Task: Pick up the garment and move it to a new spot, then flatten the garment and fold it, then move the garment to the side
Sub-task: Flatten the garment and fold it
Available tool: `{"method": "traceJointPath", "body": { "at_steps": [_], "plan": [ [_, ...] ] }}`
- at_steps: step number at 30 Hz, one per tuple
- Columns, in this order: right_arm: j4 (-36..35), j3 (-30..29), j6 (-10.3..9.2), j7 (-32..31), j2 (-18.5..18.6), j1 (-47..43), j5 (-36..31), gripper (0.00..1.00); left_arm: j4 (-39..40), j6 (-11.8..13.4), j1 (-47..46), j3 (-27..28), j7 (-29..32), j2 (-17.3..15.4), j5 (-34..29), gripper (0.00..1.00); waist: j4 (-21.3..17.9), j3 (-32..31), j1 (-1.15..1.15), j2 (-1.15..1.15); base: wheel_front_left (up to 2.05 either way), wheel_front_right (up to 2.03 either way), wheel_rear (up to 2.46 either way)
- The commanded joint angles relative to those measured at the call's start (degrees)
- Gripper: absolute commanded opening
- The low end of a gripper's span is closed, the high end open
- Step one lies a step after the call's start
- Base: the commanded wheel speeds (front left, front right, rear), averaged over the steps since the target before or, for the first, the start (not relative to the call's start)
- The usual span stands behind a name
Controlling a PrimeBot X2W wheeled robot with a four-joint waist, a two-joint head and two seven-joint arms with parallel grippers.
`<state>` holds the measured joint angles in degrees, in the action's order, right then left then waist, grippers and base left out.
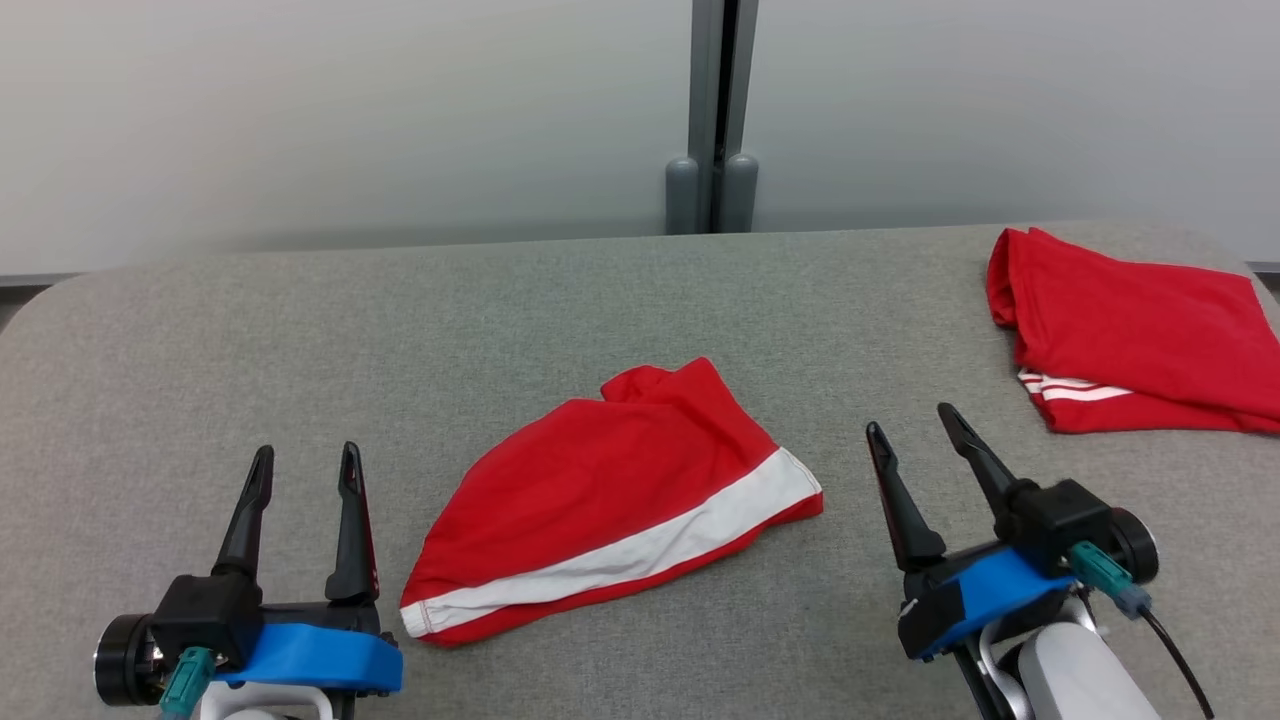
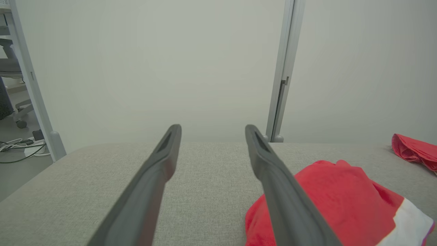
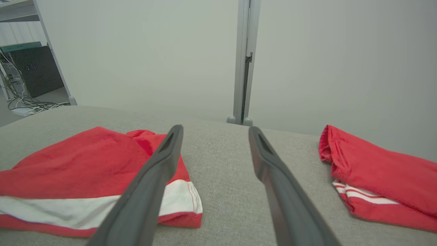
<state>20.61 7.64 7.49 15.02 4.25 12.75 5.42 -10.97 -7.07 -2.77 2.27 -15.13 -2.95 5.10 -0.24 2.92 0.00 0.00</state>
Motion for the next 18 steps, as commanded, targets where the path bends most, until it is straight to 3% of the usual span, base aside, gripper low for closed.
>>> {"method": "traceJointPath", "body": {
  "at_steps": [1,18],
  "plan": [
    [1.34,0.66,0.01,0.18,0.45,1.56,-0.41,1.00,-0.05,-0.07,-0.84,-0.34,0.00,0.07,0.15,1.00,0.80,0.77,0.00,0.00,0.00,0.00,0.00],
    [30.34,6.80,0.01,0.20,0.07,17.36,0.41,1.00,0.09,0.57,-5.33,-2.91,0.00,0.07,1.96,1.00,5.94,7.42,0.00,0.00,0.00,0.00,0.00]
  ]
}}
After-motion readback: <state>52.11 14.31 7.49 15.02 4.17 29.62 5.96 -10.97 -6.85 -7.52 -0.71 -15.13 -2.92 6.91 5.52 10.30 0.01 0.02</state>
